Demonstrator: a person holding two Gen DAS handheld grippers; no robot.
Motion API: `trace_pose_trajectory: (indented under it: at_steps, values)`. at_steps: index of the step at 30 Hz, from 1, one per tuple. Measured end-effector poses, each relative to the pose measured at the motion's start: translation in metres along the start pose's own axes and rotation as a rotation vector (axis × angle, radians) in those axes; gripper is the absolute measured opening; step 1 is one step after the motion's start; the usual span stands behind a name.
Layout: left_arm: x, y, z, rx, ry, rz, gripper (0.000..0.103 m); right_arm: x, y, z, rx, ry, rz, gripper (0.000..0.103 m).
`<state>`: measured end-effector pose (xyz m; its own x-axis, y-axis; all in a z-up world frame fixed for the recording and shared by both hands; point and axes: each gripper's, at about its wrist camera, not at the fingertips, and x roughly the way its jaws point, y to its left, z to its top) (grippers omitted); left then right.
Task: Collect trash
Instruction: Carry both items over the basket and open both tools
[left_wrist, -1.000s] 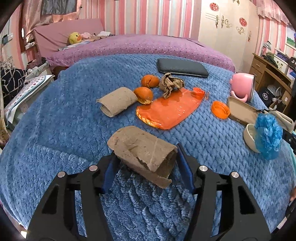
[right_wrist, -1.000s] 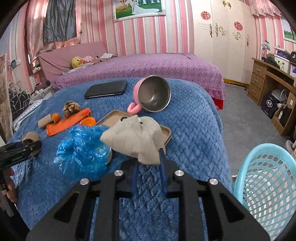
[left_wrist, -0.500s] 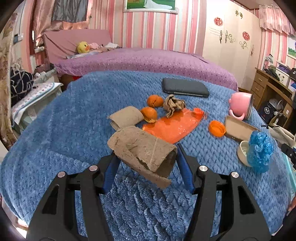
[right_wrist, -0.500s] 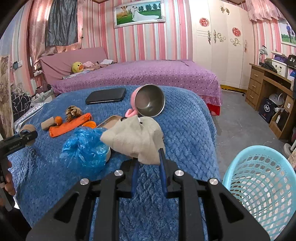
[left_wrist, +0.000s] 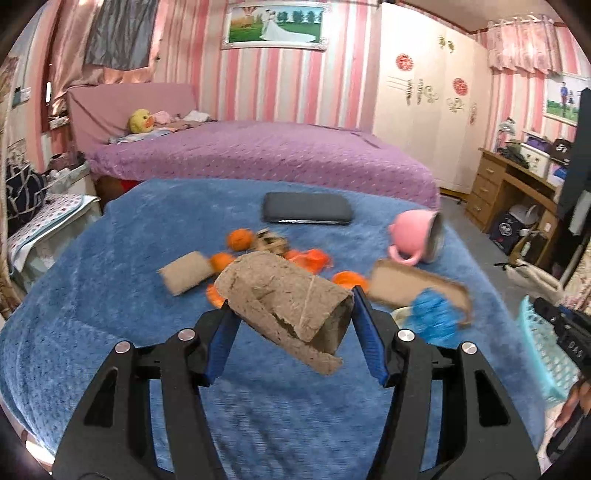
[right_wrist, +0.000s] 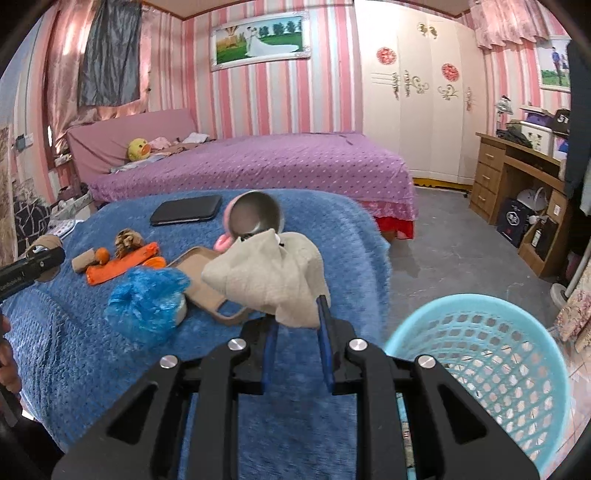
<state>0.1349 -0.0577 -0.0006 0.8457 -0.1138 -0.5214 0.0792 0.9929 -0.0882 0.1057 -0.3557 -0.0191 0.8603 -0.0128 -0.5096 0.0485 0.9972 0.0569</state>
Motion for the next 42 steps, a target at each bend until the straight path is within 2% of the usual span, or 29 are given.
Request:
trace_pose_trajectory:
  at_steps: [6, 11, 17, 25, 32, 42]
  values:
    - [-0.015, -0.044, 0.008, 0.051, -0.043, -0.043, 0.058, -0.015, -0.036, 0.000, 0.041, -0.018, -0.033, 0.021]
    - [-0.018, -0.082, 0.013, 0.042, -0.040, -0.103, 0.058, -0.027, -0.069, -0.002, 0.057, -0.024, -0.083, 0.021]
    - [-0.019, -0.131, 0.008, 0.088, -0.046, -0.156, 0.058, -0.034, -0.110, -0.012, 0.081, -0.002, -0.134, 0.021]
    - [-0.001, -0.199, -0.018, 0.136, 0.018, -0.259, 0.058, -0.040, -0.163, -0.030, 0.138, 0.042, -0.239, 0.021]
    - [0.014, -0.254, -0.044, 0.213, 0.065, -0.311, 0.058, -0.041, -0.185, -0.038, 0.166, 0.059, -0.282, 0.021]
    - [0.022, -0.320, -0.058, 0.301, 0.090, -0.377, 0.059, -0.047, -0.215, -0.051, 0.235, 0.074, -0.312, 0.021]
